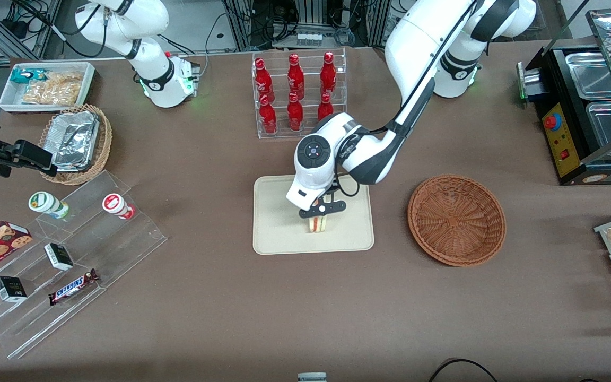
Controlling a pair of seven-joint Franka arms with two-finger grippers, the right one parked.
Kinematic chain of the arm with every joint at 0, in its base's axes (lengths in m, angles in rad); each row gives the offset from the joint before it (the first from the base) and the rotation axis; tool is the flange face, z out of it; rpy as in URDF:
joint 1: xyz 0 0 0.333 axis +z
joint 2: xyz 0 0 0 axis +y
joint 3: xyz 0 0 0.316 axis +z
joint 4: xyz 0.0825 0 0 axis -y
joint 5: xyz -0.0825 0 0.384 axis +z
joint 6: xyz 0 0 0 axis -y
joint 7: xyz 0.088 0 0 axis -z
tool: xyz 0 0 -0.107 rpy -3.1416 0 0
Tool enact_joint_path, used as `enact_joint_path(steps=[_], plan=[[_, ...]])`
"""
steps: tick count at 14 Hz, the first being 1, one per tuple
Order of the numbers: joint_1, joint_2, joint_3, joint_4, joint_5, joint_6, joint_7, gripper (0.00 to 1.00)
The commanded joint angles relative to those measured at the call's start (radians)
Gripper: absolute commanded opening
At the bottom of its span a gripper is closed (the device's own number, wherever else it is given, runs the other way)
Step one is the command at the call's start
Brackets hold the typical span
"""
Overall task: Place sandwich from basket to tray
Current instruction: 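Lift the sandwich and carry it over the cream tray, then lower the sandwich onto the tray and open the left gripper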
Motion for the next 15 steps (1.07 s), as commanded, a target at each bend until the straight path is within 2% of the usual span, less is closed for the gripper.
enact_joint_path(steps=[1,4,5,6,7,8,12,15], plan=[[-0.027,0.033,0.013,0.045,0.012,-0.004,-0.034,0.08],[-0.029,0.052,0.015,0.043,0.015,0.027,-0.031,0.16],[-0.029,0.058,0.013,0.045,0.038,0.027,-0.033,0.19],[-0.029,0.059,0.013,0.043,0.056,0.027,-0.027,0.37],[-0.026,0.053,0.013,0.043,0.055,0.025,-0.021,0.84],[-0.026,0.047,0.013,0.045,0.056,0.025,-0.03,1.0],[-0.02,-0.037,0.018,0.04,0.06,-0.036,-0.036,1.0],[-0.015,-0.121,0.084,0.046,0.05,-0.162,-0.038,1.0]])
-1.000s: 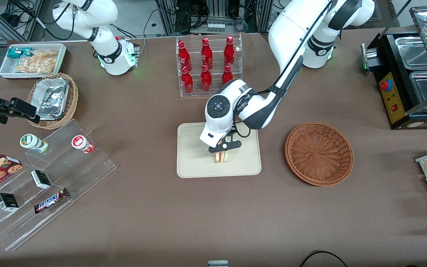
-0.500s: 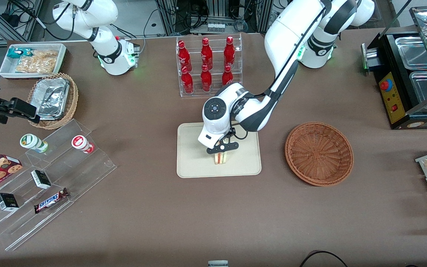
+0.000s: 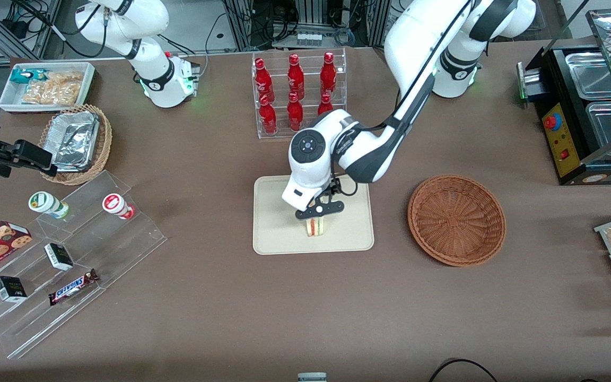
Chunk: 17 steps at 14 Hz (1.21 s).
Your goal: Place sandwich from basket to tray
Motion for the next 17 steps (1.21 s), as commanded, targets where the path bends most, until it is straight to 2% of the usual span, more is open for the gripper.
enact_joint_path(steps=[1,4,7,11,15,17], plan=[[0.003,-0.102,0.066,-0.03,0.013,-0.066,-0.016,1.0],[0.072,-0.154,0.097,-0.051,0.008,-0.169,0.021,1.0],[0.164,-0.284,0.095,-0.202,-0.032,-0.181,0.25,1.0],[0.31,-0.448,0.095,-0.361,-0.035,-0.186,0.514,1.0],[0.428,-0.566,0.091,-0.379,-0.032,-0.318,0.744,1.0],[0.544,-0.594,0.022,-0.357,-0.032,-0.376,0.87,1.0]])
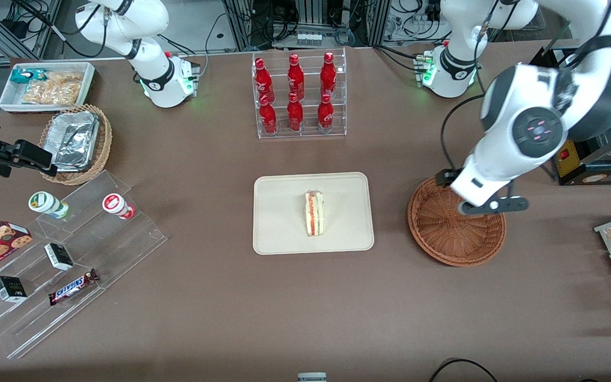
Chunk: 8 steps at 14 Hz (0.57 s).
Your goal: Place sandwich from basket to tray
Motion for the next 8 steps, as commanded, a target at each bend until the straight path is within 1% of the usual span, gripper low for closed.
enact_joint_path(steps=[1,2,3,6,8], plan=[[0.161,-0.072,-0.117,-0.005,-0.008,-0.059,0.15,1.0],[0.208,-0.089,-0.145,-0.002,-0.008,-0.064,0.187,1.0],[0.223,-0.104,-0.145,-0.001,-0.007,-0.064,0.221,1.0],[0.249,-0.144,-0.116,0.014,-0.008,-0.073,0.275,1.0],[0.249,-0.144,-0.087,0.051,-0.011,-0.09,0.284,1.0]])
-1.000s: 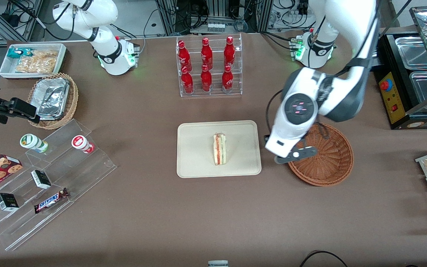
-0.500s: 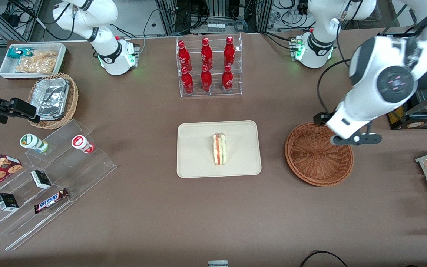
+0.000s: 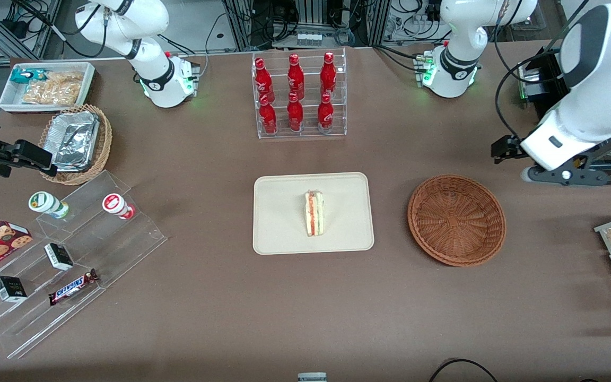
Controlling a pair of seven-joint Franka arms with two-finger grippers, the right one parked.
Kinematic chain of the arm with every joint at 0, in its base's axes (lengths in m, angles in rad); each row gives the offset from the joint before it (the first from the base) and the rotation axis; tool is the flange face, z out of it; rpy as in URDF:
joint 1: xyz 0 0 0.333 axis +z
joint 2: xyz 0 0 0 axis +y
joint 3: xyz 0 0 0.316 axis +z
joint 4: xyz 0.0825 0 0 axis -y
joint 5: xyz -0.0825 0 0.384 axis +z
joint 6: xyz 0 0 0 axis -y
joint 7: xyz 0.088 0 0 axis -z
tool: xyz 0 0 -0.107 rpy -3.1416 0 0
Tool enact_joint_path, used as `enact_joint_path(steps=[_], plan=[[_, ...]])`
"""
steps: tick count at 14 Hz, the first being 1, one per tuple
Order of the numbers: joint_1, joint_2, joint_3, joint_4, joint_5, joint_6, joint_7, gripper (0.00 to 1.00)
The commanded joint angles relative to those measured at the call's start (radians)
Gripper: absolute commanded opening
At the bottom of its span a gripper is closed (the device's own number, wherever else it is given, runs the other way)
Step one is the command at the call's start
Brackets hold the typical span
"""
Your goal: Place sandwich from basket to tray
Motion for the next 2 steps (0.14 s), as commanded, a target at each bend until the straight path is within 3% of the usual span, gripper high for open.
enact_joint_path(steps=[1,2], plan=[[0.013,-0.016,0.023,0.042,-0.019,-0.029,0.028,1.0],[0.013,-0.014,0.032,0.056,-0.057,-0.029,0.028,1.0]])
